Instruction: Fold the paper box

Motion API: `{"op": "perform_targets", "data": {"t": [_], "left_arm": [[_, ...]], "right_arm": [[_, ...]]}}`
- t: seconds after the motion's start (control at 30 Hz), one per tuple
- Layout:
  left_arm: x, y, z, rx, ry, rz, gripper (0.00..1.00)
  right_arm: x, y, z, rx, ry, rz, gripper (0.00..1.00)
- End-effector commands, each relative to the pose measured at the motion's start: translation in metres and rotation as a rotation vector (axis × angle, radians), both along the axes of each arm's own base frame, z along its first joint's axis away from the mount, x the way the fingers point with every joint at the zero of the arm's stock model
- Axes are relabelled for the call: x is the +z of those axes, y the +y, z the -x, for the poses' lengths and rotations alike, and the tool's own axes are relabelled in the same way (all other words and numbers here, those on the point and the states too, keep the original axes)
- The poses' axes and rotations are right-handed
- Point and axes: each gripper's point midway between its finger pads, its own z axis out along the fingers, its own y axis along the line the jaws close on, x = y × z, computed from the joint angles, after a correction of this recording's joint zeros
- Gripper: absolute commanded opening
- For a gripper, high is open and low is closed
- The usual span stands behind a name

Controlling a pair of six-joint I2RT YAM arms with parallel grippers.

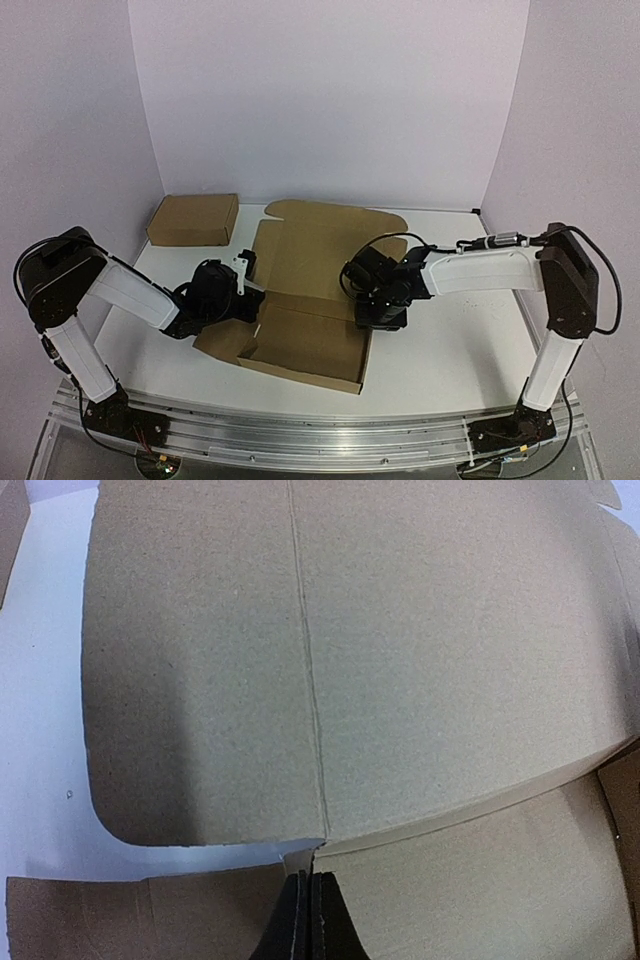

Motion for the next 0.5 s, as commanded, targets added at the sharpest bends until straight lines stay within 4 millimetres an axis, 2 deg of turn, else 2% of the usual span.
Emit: {"op": "perform_targets", "data": {"t": [0.0, 0.23, 0.4, 0.47], "left_arm": [[0.008, 0.002, 0.0, 0.001, -0.023, -0.001, 0.0], [0.012, 0.0, 0.0, -0.009, -0.014, -0.009, 0.02], [0.028, -0.002, -0.001, -0.049, -0.012, -0.029, 0.19], [0.041, -0.003, -0.002, -0.072, -0.01, -0.026, 0.27]], "right_arm": [[-0.021, -0.005, 0.0, -0.065, 0.038, 0.029, 0.32], [-0.016, -0.017, -0.006, -0.106, -0.01, 0.066, 0.02], [-0.013, -0.028, -0.011, -0.103, -0.06, 0.116, 0.0], [-0.012, -0.031, -0.013, -0.095, -0.083, 0.135, 0.0]]}}
